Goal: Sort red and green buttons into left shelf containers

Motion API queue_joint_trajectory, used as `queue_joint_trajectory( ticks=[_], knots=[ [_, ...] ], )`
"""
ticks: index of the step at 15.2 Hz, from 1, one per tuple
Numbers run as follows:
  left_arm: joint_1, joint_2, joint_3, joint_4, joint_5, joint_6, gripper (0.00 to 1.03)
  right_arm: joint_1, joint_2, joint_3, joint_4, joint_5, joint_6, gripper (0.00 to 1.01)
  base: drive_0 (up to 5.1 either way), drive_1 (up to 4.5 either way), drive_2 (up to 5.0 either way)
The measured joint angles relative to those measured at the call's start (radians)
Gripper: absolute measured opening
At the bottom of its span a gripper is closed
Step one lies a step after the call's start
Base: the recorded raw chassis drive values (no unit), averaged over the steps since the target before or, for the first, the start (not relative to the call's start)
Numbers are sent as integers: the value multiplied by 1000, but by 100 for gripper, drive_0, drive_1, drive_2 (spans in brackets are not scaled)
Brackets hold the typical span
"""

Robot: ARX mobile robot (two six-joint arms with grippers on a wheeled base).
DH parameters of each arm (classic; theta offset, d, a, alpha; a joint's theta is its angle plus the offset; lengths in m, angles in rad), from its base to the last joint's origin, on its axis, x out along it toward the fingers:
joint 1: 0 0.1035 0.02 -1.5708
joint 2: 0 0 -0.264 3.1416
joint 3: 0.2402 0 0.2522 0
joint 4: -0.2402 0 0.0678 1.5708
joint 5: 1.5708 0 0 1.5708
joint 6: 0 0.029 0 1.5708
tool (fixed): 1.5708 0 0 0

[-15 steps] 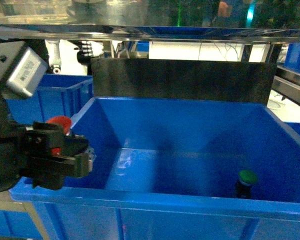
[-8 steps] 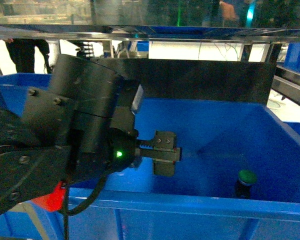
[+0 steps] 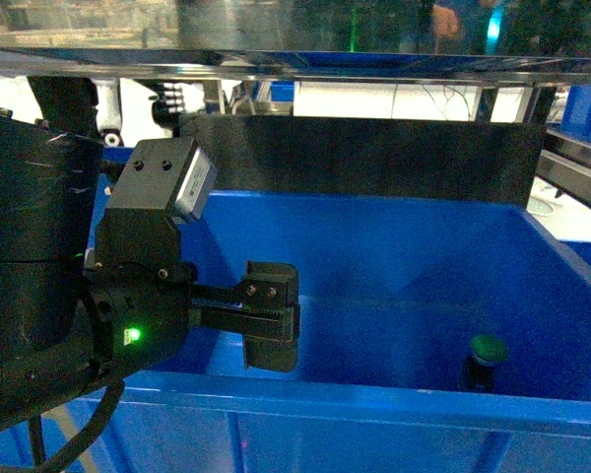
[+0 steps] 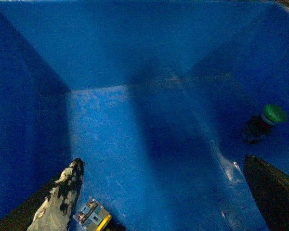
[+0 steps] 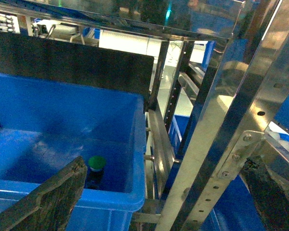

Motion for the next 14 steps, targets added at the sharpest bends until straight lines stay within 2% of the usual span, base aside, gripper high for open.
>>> queue_joint_trajectory(
  ticks=[2,3,5,7,9,11,13,14],
  knots=[
    [13,-71,-43,35,-1,13,98,0,0,0,-1,0,0,98,0,0,0],
    [28,-122,-77,68,6,33,98,0,0,0,0,0,0,98,0,0,0],
    [73,-243,-135,51,45,48,98,0,0,0,0,0,0,98,0,0,0],
    [143,-387,-208,-23,108,56,98,0,0,0,0,0,0,98,0,0,0],
    [237,-588,-274,-131,156,62,98,0,0,0,0,0,0,98,0,0,0],
    [346,-838,-301,-272,172,84,98,0,0,0,0,0,0,98,0,0,0],
    [405,-1025,-308,-361,182,98,98,0,0,0,0,0,0,98,0,0,0],
    [411,-1055,-308,-352,177,99,98,0,0,0,0,0,0,98,0,0,0]
  ],
)
